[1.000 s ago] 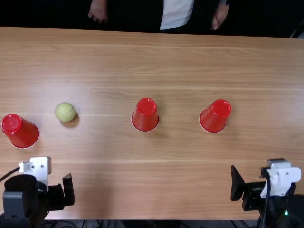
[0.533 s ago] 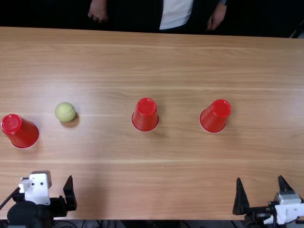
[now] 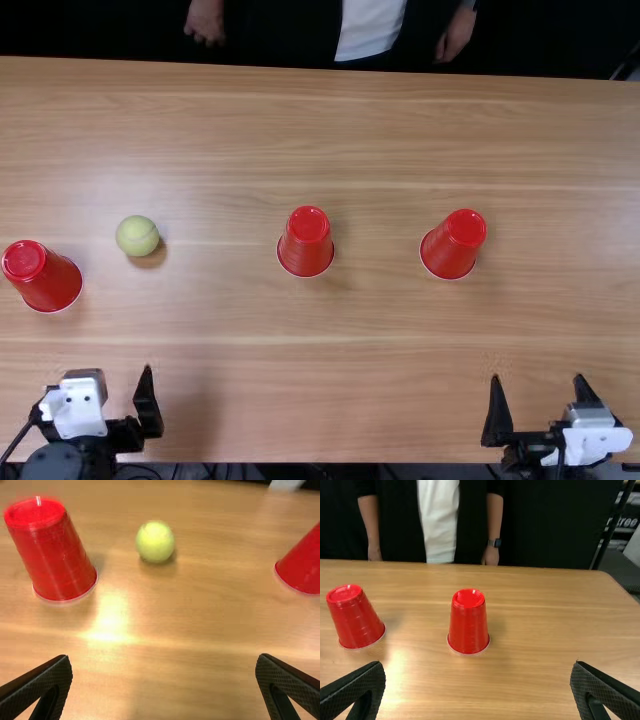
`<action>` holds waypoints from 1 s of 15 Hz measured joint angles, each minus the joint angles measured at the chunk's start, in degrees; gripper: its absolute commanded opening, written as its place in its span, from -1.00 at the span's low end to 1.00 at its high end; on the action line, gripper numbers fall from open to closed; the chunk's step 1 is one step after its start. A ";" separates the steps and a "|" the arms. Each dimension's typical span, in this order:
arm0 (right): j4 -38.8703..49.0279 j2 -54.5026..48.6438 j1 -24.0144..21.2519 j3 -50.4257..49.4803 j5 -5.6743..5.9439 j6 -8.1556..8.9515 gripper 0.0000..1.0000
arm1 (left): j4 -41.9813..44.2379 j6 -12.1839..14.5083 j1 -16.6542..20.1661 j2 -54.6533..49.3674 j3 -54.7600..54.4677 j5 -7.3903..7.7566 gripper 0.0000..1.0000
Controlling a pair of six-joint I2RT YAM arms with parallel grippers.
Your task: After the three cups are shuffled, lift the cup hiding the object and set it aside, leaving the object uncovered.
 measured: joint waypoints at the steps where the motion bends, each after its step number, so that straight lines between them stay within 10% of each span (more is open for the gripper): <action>1: 5.33 0.00 -0.28 -0.50 0.02 0.00 1.00 | 7.04 0.04 0.00 -0.02 -1.05 0.04 1.00; 7: 40.81 0.00 -0.50 -15.19 0.02 -0.09 1.00 | 30.42 0.15 0.00 0.00 -12.68 0.07 1.00; 15: 43.17 0.00 -0.61 -32.92 0.00 0.00 1.00 | 39.50 0.17 -0.02 0.09 -21.57 3.08 1.00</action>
